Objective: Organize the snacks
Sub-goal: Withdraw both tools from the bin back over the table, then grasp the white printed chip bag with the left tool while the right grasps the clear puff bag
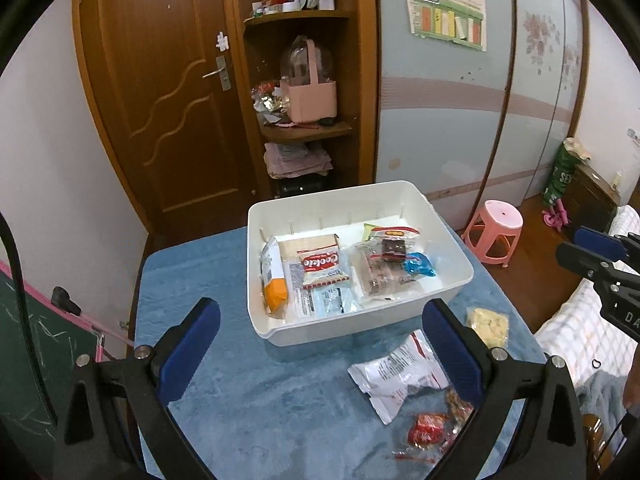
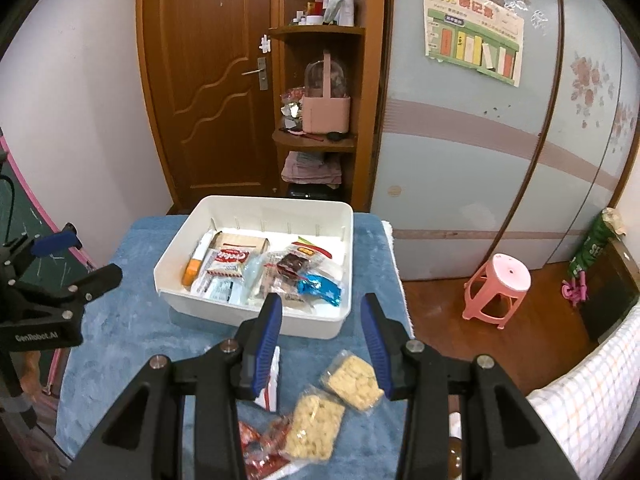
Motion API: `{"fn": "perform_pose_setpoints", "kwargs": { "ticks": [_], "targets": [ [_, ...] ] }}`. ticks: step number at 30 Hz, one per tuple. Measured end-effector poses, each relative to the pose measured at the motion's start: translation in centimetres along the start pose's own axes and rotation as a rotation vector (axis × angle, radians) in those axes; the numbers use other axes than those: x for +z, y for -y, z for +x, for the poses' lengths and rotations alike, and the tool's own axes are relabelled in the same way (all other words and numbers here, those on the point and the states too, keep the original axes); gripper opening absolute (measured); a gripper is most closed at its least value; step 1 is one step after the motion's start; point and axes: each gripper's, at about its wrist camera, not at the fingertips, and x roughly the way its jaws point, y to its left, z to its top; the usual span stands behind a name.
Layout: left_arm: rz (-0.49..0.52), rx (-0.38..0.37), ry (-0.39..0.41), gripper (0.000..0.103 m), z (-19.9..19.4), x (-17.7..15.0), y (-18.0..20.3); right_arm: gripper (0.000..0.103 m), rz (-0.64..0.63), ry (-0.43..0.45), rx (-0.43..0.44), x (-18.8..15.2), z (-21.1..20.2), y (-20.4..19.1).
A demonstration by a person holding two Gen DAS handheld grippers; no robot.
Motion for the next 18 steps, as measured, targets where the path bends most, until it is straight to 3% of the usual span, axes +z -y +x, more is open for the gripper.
{"fn": "perform_pose_setpoints", "kwargs": {
  "ticks": [4,8,10,18],
  "targets": [
    [0.020,-0.019,0.001,0.101,-1.0,-0.7,0.7,0.043,-0.003,-0.020,0.013,-1.0,-0.4,0.5],
    [0.057,-0.038,-0.008,0.101,-0.8,-1.5,1.7,0.059,0.019,-0.052,0.037,-2.5,0.0,1.2],
    [0.077,-0.045,-0.020,0.101,-0.5,-2.0,2.3,0.062,0.041,-0.072,0.047,-3.4,0.5,1.6],
    [0.165,-0.110,-0.133,0.101,4.2,-4.5,5.3,0.062,0.127,-0.199,0.113,-7.6,5.1,2.9]
  ]
}}
